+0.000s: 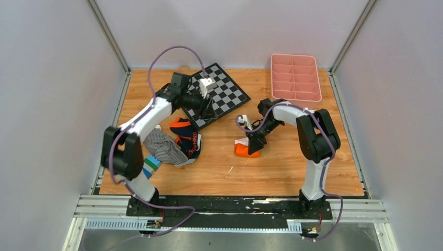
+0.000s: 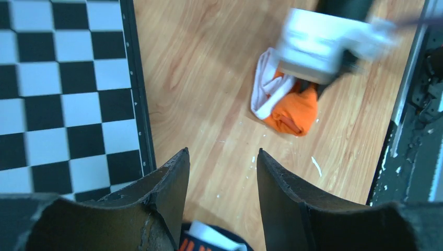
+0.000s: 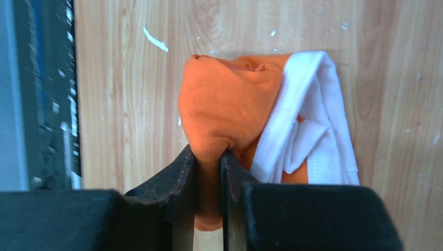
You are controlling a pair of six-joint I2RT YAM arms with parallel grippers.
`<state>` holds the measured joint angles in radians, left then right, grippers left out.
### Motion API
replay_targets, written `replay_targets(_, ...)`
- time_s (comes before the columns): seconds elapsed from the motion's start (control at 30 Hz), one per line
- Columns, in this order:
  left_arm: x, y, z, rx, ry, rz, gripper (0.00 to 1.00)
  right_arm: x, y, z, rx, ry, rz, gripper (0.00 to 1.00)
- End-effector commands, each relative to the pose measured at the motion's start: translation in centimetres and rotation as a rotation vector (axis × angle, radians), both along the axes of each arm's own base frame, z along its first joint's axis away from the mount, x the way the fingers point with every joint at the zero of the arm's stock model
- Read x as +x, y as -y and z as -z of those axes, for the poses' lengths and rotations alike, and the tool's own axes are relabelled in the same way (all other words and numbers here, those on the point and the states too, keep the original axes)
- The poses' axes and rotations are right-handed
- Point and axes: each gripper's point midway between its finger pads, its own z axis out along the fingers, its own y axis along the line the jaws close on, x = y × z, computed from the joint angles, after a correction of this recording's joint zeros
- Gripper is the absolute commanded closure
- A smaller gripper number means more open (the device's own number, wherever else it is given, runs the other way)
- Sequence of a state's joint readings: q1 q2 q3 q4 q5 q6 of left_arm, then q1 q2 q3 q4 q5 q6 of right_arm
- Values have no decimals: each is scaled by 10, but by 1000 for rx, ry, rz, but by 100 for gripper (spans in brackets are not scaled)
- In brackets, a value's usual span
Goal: Roll the underwear
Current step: Roll the underwear to the center of the board.
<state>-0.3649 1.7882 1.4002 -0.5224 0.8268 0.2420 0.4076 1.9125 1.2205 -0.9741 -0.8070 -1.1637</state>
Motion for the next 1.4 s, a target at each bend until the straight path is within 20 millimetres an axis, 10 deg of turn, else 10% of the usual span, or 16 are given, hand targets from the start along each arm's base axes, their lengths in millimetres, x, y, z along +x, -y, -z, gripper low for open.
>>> replay_targets(0.0,-13,-4,-78,-20,473,-10,43,-15,26,34,-147,-343,140,100)
replay_targets(0.13,-45,6,-76,51,538,143,45,3,34,43,-170,-464,240,100)
replay_targets(0.4,-104,67,0,316,727,524,45,14,34,55,-215,-583,296,100)
replay_targets(0.63,-93,121,38,368,820,601,41,14,34,55,-216,-586,300,100)
replay_targets(0.97,-90,127,98,450,756,685,40,13,34,54,-214,-600,292,100)
replay_targets(1.27,-107,122,116,451,612,671,93,13,35,52,-201,-608,294,100)
replay_targets(1.37,-122,117,120,433,522,669,100,14,38,43,-187,-595,309,56)
